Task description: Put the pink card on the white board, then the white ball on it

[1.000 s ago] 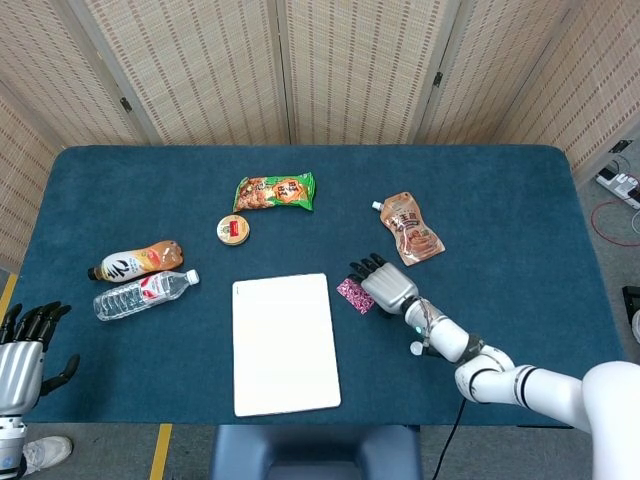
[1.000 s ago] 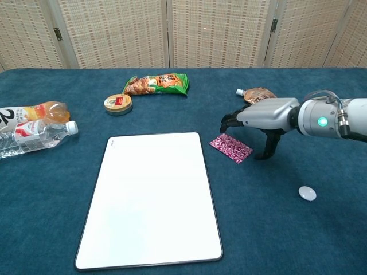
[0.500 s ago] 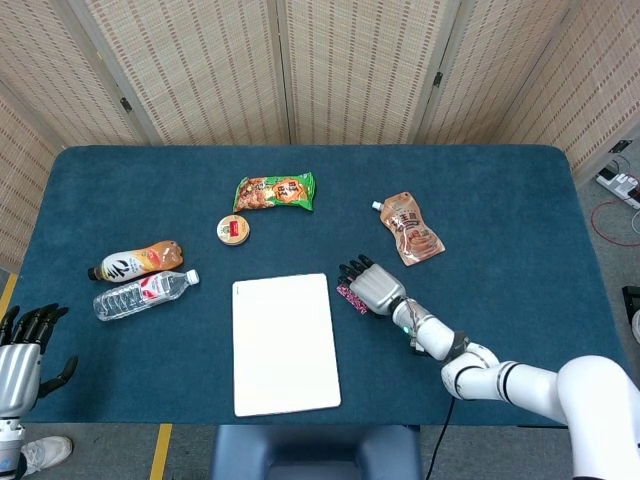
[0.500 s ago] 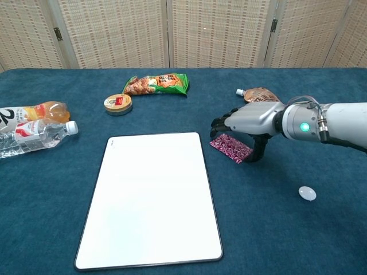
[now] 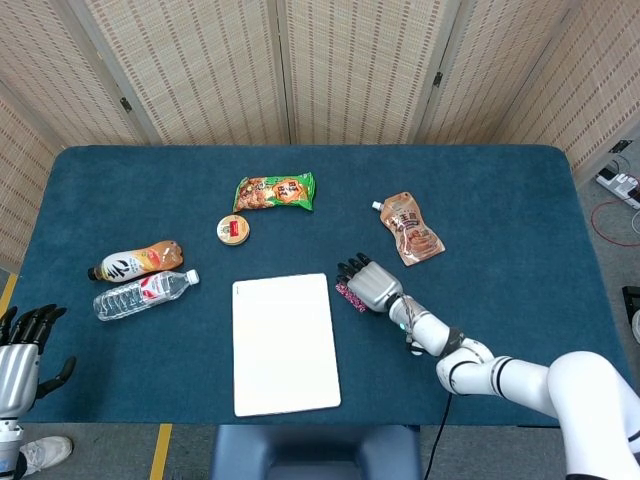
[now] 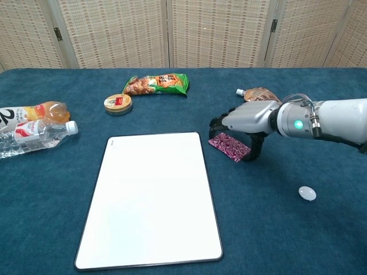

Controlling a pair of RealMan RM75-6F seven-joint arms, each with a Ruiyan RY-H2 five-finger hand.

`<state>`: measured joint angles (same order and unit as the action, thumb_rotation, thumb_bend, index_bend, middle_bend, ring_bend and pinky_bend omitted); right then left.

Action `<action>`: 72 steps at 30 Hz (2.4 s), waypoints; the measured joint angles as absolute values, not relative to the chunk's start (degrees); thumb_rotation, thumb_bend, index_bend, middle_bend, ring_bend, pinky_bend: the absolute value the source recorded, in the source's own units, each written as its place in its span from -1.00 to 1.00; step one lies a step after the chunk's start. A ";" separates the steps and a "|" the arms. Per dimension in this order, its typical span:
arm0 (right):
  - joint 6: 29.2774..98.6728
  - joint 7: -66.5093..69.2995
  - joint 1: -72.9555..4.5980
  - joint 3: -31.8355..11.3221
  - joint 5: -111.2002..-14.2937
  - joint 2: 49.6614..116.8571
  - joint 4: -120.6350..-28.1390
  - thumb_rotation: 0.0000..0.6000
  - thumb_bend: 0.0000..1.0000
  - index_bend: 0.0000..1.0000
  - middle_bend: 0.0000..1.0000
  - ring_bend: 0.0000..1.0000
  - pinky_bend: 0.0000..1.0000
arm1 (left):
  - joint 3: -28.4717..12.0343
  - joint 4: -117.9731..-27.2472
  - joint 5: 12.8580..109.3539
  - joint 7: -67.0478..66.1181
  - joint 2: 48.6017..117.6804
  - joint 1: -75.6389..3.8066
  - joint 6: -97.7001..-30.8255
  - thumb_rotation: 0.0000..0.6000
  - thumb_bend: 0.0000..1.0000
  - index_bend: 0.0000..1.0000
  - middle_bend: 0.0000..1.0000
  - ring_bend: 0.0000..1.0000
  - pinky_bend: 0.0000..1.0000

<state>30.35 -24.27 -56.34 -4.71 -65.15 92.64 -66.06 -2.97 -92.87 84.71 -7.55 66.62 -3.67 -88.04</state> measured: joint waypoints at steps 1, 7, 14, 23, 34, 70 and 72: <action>30.29 -24.28 -56.45 -4.65 -64.96 92.72 -65.86 1.00 -0.33 -0.73 -0.88 -1.00 -1.00 | -2.98 -92.86 84.70 -7.54 66.61 -3.66 -88.02 1.00 -0.29 -0.60 -0.64 -0.65 -1.00; 30.03 -24.38 -57.30 -4.25 -64.26 93.48 -64.71 1.00 -0.34 -0.70 -0.88 -1.00 -1.00 | -3.00 -92.90 84.70 -7.58 66.54 -3.57 -88.07 1.00 -0.28 -0.60 -0.64 -0.65 -1.00; 30.86 -24.35 -57.32 -3.77 -63.76 93.28 -64.99 1.00 -0.34 -0.50 -0.87 -1.00 -1.00 | -2.97 -92.72 84.75 -7.39 66.58 -3.47 -88.06 1.00 -0.29 -0.60 -0.64 -0.65 -1.00; 32.53 -24.37 -57.17 -3.60 -63.68 92.36 -66.63 1.00 -0.34 -0.50 -0.86 -1.00 -1.00 | -2.90 -92.75 84.95 -7.35 66.55 -3.30 -88.25 1.00 -0.28 -0.60 -0.64 -0.65 -1.00; 35.34 -26.83 -59.48 -5.06 -65.75 90.27 -75.26 1.00 -0.34 -0.50 -0.84 -1.00 -1.00 | -2.96 -93.07 85.25 -7.42 66.28 -3.14 -88.64 1.00 -0.29 -0.61 -0.64 -0.65 -1.00; 51.48 -27.06 -52.18 2.98 -74.90 78.74 -91.63 1.00 -0.33 -0.60 -0.78 -0.99 -1.00 | -3.24 -92.50 86.23 -6.88 66.71 -3.78 -88.09 1.00 -0.29 -0.61 -0.65 -0.65 -1.00; 54.24 -25.50 -49.37 5.25 -78.14 76.89 -92.29 1.00 -0.33 -0.56 -0.77 -0.99 -1.00 | -3.27 -92.67 86.33 -7.09 66.70 -3.97 -87.94 1.00 -0.29 -0.61 -0.65 -0.65 -1.00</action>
<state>54.24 -25.50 -49.37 5.25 -78.14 76.89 -92.29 -3.27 -92.67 86.33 -7.09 66.70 -3.97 -87.94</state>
